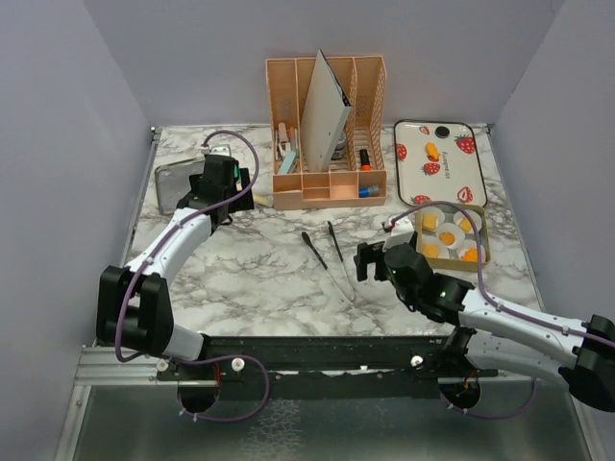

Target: Pack the cookies

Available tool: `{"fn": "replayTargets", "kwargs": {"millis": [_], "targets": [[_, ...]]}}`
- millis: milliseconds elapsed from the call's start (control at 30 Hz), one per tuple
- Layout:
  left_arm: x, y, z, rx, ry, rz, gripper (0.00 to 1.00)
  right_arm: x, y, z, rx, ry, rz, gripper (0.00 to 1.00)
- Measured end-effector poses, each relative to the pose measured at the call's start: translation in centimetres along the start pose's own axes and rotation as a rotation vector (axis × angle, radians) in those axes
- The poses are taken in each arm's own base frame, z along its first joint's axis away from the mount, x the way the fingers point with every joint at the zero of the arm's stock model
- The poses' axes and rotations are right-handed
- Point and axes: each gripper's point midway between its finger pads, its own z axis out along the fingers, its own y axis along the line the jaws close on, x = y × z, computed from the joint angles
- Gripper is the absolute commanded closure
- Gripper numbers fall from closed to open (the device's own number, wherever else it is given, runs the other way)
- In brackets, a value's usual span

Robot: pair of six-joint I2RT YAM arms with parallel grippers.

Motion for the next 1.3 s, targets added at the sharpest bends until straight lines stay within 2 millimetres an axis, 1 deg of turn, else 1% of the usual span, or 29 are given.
{"fn": "replayTargets", "kwargs": {"millis": [67,133,267,333,400,433,467,633,733,833,900,967,1033,1100,1133,1200,1300], "targets": [[-0.5,0.4,0.2,-0.026,-0.010,-0.003,0.10,0.6,-1.1,-0.4,0.028,-0.013,0.001,0.00],[-1.1,1.3,0.4,-0.054,-0.029,-0.021,0.12,1.1,-2.0,-0.7,0.051,-0.029,0.005,0.00],[-2.3,3.3,1.2,-0.097,-0.060,-0.073,0.09,1.2,-3.2,-1.2,0.078,-0.073,0.025,0.00],[-2.9,4.0,2.1,-0.117,-0.057,-0.088,0.09,1.0,-3.4,-1.3,0.084,-0.091,0.035,0.00],[-3.5,4.5,3.7,-0.137,-0.045,-0.099,0.10,0.9,-3.6,-1.3,0.093,-0.101,0.041,0.00],[-3.7,4.6,4.3,-0.143,-0.040,-0.102,0.07,0.9,-3.6,-1.2,0.098,-0.103,0.041,0.00],[-3.8,4.8,5.0,-0.149,-0.031,-0.103,0.07,0.9,-3.7,-1.2,0.103,-0.103,0.040,0.00],[-3.1,5.0,9.0,-0.166,0.039,-0.090,0.10,1.2,-4.1,-1.0,0.129,-0.095,0.030,0.00],[-2.9,5.0,11.1,-0.175,0.068,-0.081,0.16,1.4,-4.2,-0.8,0.139,-0.093,0.026,0.00],[-2.8,5.1,12.5,-0.180,0.085,-0.067,0.22,1.5,-4.3,-0.7,0.147,-0.091,0.023,0.00],[-2.9,5.2,13.1,-0.181,0.087,-0.063,0.26,1.4,-4.3,-0.7,0.151,-0.093,0.023,0.00],[-3.3,5.3,13.9,-0.177,0.090,-0.064,0.27,1.5,-4.4,-0.6,0.156,-0.093,0.022,0.00],[-3.6,5.5,14.6,-0.176,0.091,-0.068,0.36,1.5,-4.4,-0.6,0.159,-0.093,0.021,0.00],[-4.0,5.7,15.4,-0.175,0.088,-0.074,0.41,1.6,-4.4,-0.5,0.163,-0.091,0.019,0.00],[-4.1,5.7,15.6,-0.173,0.090,-0.075,0.44,1.6,-4.4,-0.5,0.164,-0.089,0.018,0.00],[-3.8,5.9,16.3,-0.173,0.105,-0.075,0.46,1.7,-4.5,-0.5,0.166,-0.086,0.015,0.00],[-3.3,6.1,17.3,-0.172,0.127,-0.074,0.53,1.9,-4.5,-0.4,0.169,-0.080,0.011,0.00]]}}
